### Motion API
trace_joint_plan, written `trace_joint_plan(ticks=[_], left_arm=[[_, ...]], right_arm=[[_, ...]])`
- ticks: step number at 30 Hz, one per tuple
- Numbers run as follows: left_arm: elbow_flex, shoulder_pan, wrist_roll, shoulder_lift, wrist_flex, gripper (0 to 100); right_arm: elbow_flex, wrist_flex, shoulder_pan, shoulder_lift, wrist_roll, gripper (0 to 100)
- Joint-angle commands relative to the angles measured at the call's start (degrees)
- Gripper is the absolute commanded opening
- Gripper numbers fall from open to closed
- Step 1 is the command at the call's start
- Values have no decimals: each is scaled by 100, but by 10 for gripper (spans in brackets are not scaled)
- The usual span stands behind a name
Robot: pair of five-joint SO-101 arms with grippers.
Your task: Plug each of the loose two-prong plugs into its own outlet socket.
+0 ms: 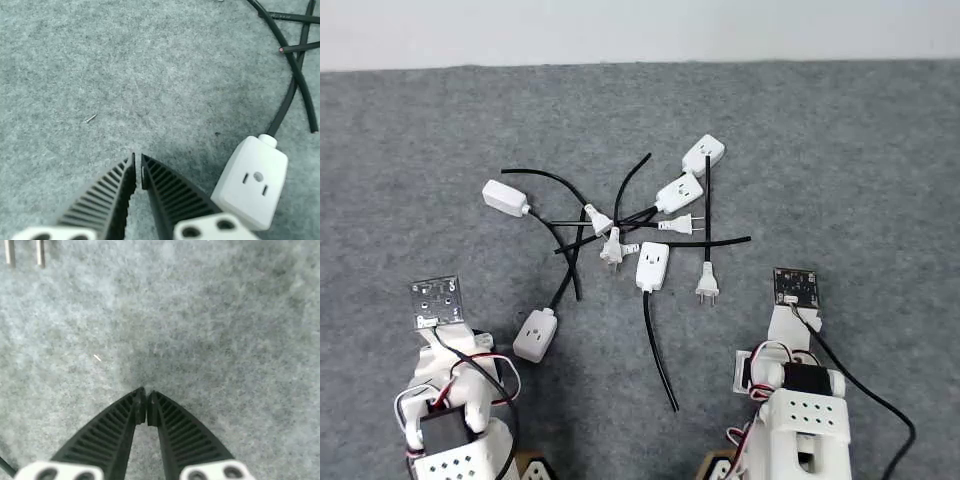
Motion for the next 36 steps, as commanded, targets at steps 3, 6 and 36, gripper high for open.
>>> trace_joint_plan(ticks=[3,6,36], left_arm=[[-57,-18,-97,-26,9,14],[-57,-18,-97,-26,9,14],[-576,290,-97,-35,-492,15]], right_arm=[[-18,-101,75,4,-53,9],[-18,-101,84,4,-62,9],[-167,-312,48,4,-70,12]])
